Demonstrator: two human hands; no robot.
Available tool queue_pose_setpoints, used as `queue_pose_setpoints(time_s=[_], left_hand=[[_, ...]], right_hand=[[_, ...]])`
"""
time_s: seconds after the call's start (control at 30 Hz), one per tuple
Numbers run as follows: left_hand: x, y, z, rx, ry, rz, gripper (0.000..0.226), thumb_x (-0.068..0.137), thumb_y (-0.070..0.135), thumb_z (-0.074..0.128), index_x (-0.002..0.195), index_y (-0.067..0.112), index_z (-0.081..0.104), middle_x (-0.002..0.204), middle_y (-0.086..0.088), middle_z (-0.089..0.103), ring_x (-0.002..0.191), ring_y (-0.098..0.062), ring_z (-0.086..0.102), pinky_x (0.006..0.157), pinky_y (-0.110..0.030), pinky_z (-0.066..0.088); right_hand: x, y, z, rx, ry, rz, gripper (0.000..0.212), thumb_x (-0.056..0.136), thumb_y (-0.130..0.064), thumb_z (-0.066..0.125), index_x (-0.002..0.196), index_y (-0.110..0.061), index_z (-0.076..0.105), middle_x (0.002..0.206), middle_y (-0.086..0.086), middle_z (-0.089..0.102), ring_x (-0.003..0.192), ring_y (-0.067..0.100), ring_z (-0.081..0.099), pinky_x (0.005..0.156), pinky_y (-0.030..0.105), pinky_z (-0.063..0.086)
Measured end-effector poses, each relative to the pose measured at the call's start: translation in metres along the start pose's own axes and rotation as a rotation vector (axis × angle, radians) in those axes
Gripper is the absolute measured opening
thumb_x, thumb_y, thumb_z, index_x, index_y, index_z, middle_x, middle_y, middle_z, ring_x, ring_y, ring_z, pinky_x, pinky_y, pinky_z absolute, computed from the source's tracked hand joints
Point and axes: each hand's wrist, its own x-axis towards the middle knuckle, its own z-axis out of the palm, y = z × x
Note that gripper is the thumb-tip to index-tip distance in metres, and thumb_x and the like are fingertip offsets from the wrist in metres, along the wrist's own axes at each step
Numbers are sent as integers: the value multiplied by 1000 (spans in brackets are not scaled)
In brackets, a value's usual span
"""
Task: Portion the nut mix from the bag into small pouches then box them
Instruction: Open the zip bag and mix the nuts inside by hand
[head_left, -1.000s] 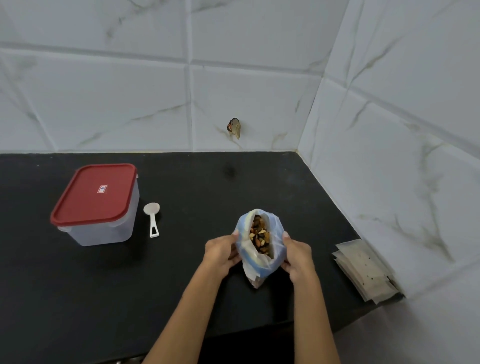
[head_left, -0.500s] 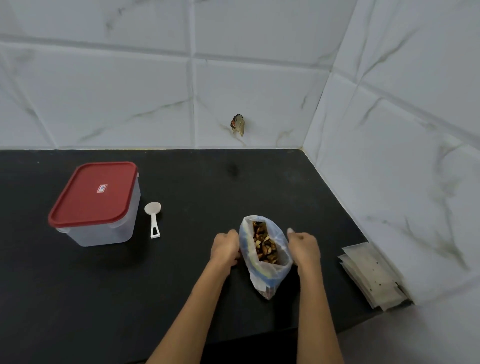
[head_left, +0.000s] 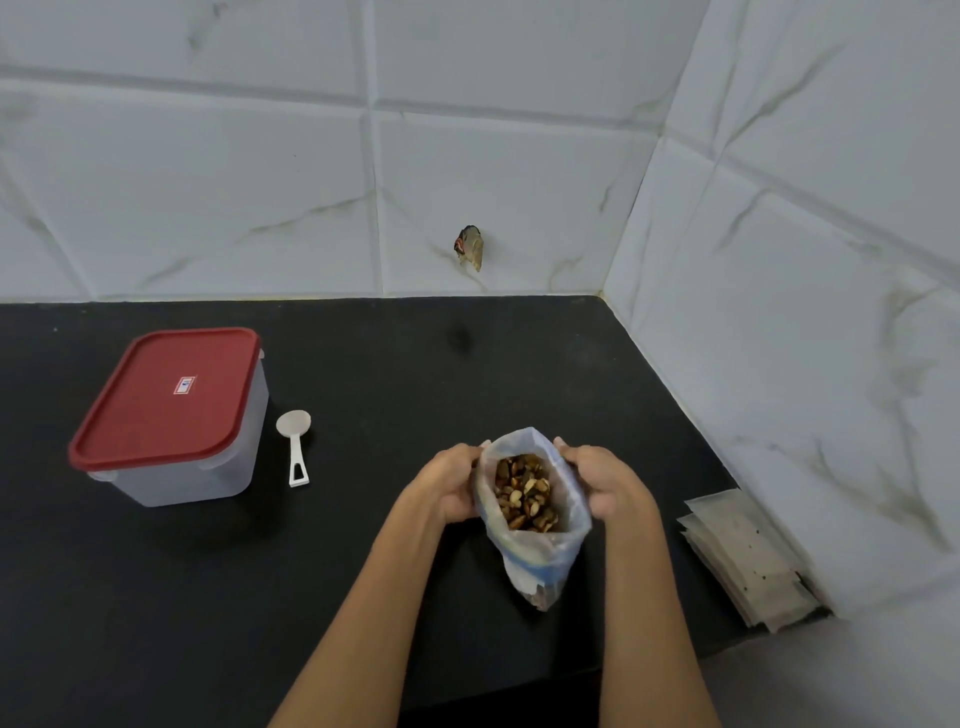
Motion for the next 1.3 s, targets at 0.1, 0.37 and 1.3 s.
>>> queue_pose_setpoints(time_s=[0.1, 0.37, 1.3], left_hand=[[4, -2, 6, 79, 53, 4, 39, 101, 28, 38, 123, 2, 58, 115, -20, 65, 106, -33, 62, 94, -53, 50], [-26, -11, 24, 827, 357, 633, 46, 80, 33, 68, 107, 23, 32, 113, -1, 34, 103, -23, 45, 78, -31, 39], [-42, -36, 52, 1200, 333, 352, 48, 82, 20, 66, 128, 22, 50, 124, -10, 43, 111, -29, 53, 90, -34, 47]], right_hand=[[2, -3, 0, -54, 30, 23, 29, 95, -23, 56, 108, 2, 61, 97, 18, 64, 83, 27, 61, 82, 43, 51], [-9, 8, -6, -352, 213, -441, 25, 87, -42, 61, 100, -20, 55, 111, 5, 54, 95, 15, 56, 81, 33, 48], [-48, 34, -15, -837, 261, -163, 50, 79, -23, 70, 126, -20, 52, 103, 3, 52, 102, 24, 57, 84, 35, 53]])
